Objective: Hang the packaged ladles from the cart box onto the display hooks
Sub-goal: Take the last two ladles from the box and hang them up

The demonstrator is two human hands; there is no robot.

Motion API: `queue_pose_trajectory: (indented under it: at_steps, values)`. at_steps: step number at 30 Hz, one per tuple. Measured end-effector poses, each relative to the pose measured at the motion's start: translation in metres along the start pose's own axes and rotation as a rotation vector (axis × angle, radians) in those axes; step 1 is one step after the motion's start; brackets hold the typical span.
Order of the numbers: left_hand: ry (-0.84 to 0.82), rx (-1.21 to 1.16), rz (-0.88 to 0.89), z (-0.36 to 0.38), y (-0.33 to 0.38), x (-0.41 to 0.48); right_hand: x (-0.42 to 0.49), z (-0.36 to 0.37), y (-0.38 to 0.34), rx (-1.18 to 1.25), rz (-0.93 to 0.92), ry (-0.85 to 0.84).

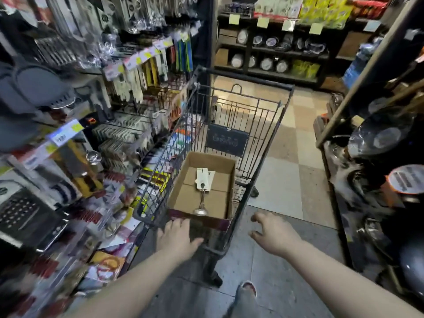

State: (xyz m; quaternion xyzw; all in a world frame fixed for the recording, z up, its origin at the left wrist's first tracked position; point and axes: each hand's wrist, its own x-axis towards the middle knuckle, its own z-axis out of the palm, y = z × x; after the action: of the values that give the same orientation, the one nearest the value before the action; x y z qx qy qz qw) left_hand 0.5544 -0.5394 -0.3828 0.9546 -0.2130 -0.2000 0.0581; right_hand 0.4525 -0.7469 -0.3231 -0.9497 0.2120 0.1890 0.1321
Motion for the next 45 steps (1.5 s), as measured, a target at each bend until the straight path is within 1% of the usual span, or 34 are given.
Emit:
queue_pose_trajectory:
  at_steps: [4,10,15,18,24,28,33,39,42,45]
  values:
    - [-0.022,-0.004,-0.082,-0.002,0.007,0.056,0.082,-0.018,0.014,0.019,-0.085,-0.042]
    - [-0.105,-0.012,-0.237,-0.003,0.028,0.129,0.198,-0.044,0.041,0.014,-0.189,-0.124]
    - [-0.205,-0.045,-0.261,0.006,0.05,0.185,0.272,-0.038,0.045,0.018,-0.211,-0.224]
    - [-0.233,-0.038,-0.237,0.013,0.055,0.222,0.309,-0.021,0.038,0.027,-0.219,-0.271]
    - [-0.279,-0.116,-0.213,0.05,0.036,0.295,0.376,0.033,0.014,0.034,-0.154,-0.357]
    - [-0.278,-0.18,-0.238,0.077,0.004,0.328,0.417,0.079,-0.007,0.021,-0.103,-0.425]
    - [-0.3,-0.323,-0.303,0.106,-0.035,0.361,0.461,0.133,-0.032,0.082,-0.029,-0.489]
    - [-0.282,-0.383,-0.292,0.133,-0.052,0.393,0.496,0.197,-0.05,0.136,0.082,-0.472]
    - [-0.267,-0.387,-0.258,0.143,-0.056,0.4,0.504,0.216,-0.053,0.143,0.155,-0.433]
    - [-0.268,-0.402,-0.249,0.149,-0.06,0.403,0.505,0.224,-0.054,0.161,0.17,-0.387]
